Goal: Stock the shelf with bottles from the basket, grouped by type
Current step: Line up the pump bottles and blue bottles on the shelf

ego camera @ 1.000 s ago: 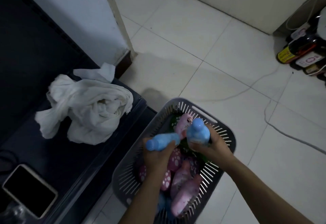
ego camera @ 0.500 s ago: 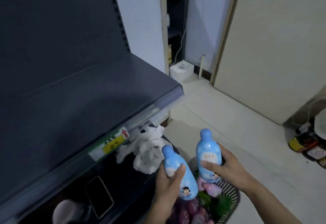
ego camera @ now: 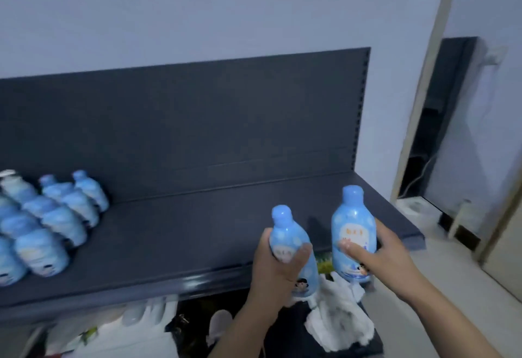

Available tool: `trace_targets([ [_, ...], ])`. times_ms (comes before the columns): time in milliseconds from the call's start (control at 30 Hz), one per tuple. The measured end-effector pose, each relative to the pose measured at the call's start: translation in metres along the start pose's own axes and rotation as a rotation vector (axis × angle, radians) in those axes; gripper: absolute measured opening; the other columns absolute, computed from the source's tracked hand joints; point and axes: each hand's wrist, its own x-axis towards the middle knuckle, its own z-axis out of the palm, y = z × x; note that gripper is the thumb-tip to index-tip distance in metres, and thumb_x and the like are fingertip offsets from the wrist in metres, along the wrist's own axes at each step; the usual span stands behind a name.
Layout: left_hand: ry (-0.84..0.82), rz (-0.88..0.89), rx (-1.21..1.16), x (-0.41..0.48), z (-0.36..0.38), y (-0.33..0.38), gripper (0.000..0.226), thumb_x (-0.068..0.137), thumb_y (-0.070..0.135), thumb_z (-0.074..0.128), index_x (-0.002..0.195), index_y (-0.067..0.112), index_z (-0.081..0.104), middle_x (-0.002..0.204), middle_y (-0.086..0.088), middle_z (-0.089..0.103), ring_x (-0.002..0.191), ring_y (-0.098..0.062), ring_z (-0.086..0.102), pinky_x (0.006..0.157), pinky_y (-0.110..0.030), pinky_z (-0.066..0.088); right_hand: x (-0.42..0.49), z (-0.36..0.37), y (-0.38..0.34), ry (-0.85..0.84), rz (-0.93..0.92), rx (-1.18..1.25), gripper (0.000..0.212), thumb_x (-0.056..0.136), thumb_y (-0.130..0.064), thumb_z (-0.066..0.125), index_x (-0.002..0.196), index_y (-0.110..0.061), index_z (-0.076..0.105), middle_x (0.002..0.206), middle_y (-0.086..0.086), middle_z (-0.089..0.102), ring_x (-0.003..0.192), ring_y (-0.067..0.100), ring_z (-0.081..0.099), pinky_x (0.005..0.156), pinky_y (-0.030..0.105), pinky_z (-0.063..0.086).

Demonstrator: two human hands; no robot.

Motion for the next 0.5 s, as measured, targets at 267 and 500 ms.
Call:
trace_targets([
  [267,0.19,0.053,0.069,0.002,-0.14,0.031,0.033,0.071,0.02,0.078,0.088,0.016,0.05,0.071,0.007,0.055,0.054,0.007,0.053,0.051,-0.01,0.041,0.013,0.139,-0.056,-0.179,-0.115,-0.007,0.029,0.074,-0.011,0.077,0.089,-0.029,0.06,0.076,-0.003,0.067,0.066,0.0,0.063,0.056,0.011,0.049],
  [500,0.232,0.075,0.035,0.006,-0.274,0.023,0.048,0.057,0.041,0.074,0.092,0.016,0.052,0.073,0.006,0.057,0.058,0.003,0.054,0.054,-0.015,0.045,0.006,0.276,-0.084,-0.276,-0.128,0.009,0.03,0.075,-0.01,0.076,0.092,-0.029,0.059,0.084,-0.002,0.068,0.071,0.004,0.064,0.057,0.011,0.05],
])
